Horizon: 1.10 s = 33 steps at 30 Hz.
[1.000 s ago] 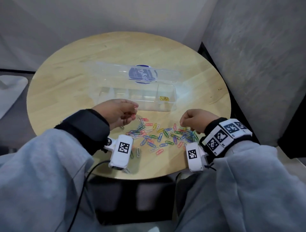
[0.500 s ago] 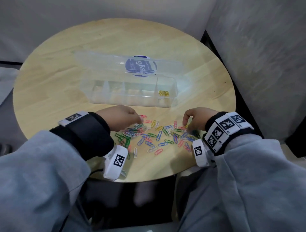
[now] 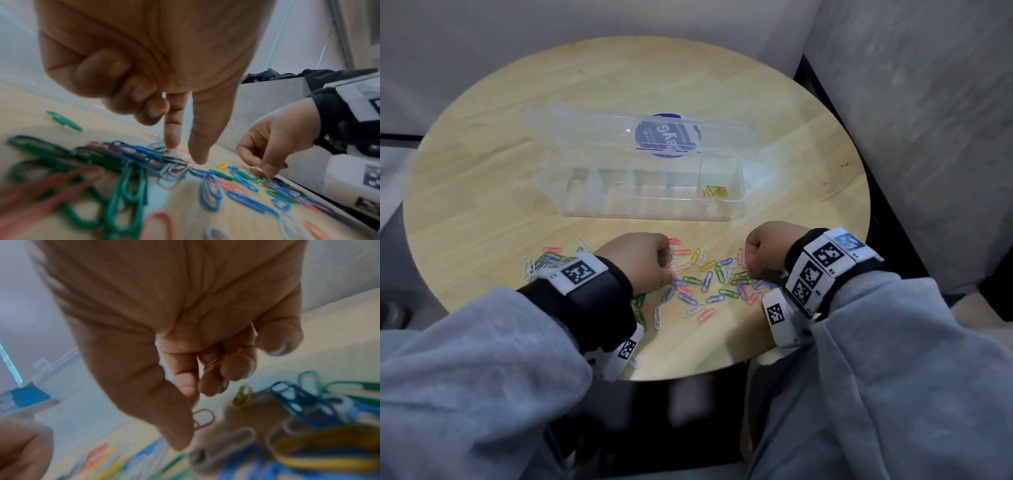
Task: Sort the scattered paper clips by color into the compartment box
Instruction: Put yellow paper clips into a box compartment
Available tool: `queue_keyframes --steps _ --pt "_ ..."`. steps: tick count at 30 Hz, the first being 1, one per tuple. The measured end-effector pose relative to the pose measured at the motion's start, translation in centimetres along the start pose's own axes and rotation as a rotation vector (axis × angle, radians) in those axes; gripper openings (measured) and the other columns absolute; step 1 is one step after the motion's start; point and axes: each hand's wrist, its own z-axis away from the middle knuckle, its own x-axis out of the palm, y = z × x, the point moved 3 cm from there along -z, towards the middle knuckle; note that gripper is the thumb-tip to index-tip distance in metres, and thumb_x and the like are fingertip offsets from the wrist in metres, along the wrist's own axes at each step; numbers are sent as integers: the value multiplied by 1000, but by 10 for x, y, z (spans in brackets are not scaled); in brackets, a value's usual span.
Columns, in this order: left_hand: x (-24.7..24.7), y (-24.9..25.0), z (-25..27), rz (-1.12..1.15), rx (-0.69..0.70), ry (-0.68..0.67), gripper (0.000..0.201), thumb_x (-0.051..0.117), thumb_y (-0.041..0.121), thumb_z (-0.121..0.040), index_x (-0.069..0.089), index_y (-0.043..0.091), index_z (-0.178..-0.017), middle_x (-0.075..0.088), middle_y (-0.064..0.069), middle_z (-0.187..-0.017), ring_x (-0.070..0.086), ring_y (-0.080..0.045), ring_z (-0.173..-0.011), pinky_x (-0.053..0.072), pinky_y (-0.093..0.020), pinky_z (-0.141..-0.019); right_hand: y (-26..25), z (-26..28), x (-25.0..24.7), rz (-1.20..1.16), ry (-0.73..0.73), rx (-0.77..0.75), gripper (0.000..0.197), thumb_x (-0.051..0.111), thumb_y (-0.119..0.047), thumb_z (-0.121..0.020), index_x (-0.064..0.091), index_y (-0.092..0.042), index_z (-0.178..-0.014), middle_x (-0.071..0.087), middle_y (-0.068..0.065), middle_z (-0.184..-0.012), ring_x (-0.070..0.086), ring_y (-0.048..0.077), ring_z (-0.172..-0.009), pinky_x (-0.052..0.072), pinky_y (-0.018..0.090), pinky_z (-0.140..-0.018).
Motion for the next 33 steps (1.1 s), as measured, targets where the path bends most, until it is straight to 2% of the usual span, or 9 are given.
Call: queue_keyframes --steps 2,6,11,14,18,22,27,30,33 --pt "1 1 -1 -20 -9 -4 13 63 26 -81 51 22 -79 44 10 -67 47 -17 -72 25 -22 -48 0 2 -8 -100 27 -11 20 58 -2 -73 53 -16 -59 67 5 -73 60 22 -70 52 30 -69" --pt "4 3 -5 -48 -13 -43 7 63 22 -80 56 23 -79 45 10 -68 49 -18 -79 32 -24 -58 -3 4 -15 -191 46 -44 25 66 -6 -77 50 -19 -61 50 -5 -59 44 11 -52 37 22 -50" --pt "4 6 -4 -55 -30 -85 5 61 20 -82 57 21 -81 53 4 -79 49 -18 -80 30 -23 -53 -2 0 -11 -308 40 -20 18 56 -1 -82 59 -19 -78 58 0 -68 53 13 -57 46 23 -58" --pt "4 7 -4 -44 -37 -101 2 61 19 -82 59 21 -81 57 2 -82 51 -18 -78 31 -21 -50 0 0 -11 -379 26 9 25 47 -1 -85 61 -18 -72 58 4 -67 55 21 -63 50 30 -67" --pt "5 4 -4 -4 -31 -139 8 60 17 -80 58 21 -74 56 4 -70 51 -16 -68 32 -20 -49 0 -1 -11 -510 -25 54 22 38 0 -87 52 -10 -73 54 13 -65 52 28 -61 45 32 -58" --pt "0 -1 -4 195 -59 -174 8 63 14 -77 62 18 -70 57 2 -61 48 -14 -52 39 -18 -50 1 -3 -12 -571 3 52 19 34 -1 -89 45 -9 -76 50 10 -66 54 28 -63 45 32 -60" --pt "-18 -6 -6 447 -66 -177 14 69 17 -77 60 18 -66 58 0 -65 49 -14 -59 41 -21 -60 -1 -2 -12 -356 11 -22 15 46 -11 -84 47 -19 -71 58 4 -75 55 22 -71 46 32 -68" --pt "-23 -7 -6 638 -93 -225 19 64 6 -81 55 15 -68 59 1 -60 51 -5 -49 40 -12 -46 -2 -2 -11 -246 55 -47 21 58 -10 -79 49 -26 -69 51 -5 -67 48 15 -61 40 27 -61" --pt "-25 -6 -5 856 -108 -251 24 58 -4 -83 51 14 -68 60 4 -49 49 0 -37 37 -9 -38 -2 -2 -5 -186 60 -23 26 58 -4 -77 56 -30 -77 48 -5 -62 47 17 -55 40 24 -55"
